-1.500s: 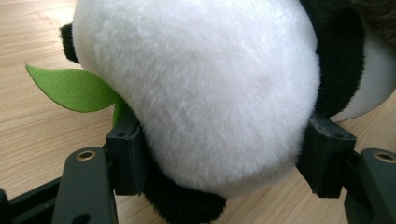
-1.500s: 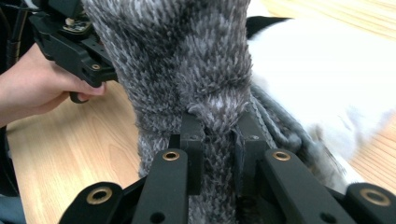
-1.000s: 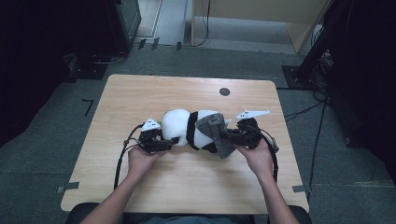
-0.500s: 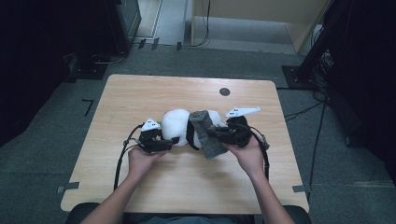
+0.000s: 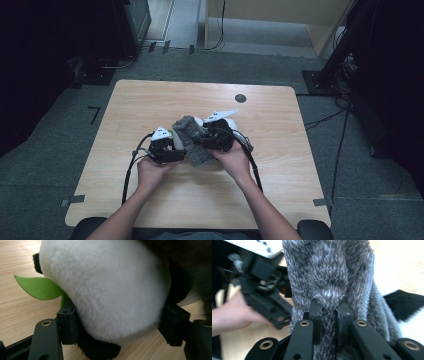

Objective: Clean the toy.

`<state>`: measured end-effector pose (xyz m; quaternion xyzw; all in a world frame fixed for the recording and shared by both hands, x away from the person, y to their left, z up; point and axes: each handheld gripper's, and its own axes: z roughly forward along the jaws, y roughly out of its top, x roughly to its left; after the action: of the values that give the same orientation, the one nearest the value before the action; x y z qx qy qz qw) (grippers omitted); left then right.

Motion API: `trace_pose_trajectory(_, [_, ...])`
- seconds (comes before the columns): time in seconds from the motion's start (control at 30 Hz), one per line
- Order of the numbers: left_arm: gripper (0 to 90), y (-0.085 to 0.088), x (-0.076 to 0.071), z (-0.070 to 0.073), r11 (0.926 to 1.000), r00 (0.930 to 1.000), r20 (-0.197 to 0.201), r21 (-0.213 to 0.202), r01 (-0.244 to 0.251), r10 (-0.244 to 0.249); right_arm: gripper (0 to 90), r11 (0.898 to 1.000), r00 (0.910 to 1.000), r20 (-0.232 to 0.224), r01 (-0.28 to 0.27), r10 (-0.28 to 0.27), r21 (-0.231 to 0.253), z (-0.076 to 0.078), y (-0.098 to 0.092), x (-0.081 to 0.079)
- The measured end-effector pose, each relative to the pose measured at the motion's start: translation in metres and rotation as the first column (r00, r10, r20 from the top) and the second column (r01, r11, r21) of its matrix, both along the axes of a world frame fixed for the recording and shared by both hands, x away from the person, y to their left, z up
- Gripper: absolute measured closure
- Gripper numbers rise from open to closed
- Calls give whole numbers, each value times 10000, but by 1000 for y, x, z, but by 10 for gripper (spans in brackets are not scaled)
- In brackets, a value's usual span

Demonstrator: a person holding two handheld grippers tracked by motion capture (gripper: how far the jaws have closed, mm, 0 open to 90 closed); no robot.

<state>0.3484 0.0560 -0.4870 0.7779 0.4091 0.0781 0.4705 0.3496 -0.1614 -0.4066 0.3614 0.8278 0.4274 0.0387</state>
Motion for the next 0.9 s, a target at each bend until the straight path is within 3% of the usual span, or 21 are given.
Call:
trace_pose_trajectory(0.07, [297,0,0,0,10000,10000,-16,29,-4,5,792,9993,10000,-7,0,0,-368,-8,7,3])
trace_pose_trajectory(0.27, [297,-1,0,-1,9999,10000,51,140,47,-48,795,9999,10000,-81,-37,36,-122,-19,3,4])
trace_pose_trajectory(0.53, [297,-1,0,-1,9999,9999,51,85,118,-118,796,9990,9999,-165,-54,47,-452,-18,-20,-8])
trace_pose_trajectory(0.9, [306,-1,1,0,9998,9999,-26,86,154,-154,795,9983,9997,-138,178,-186,-560,-12,-56,-27])
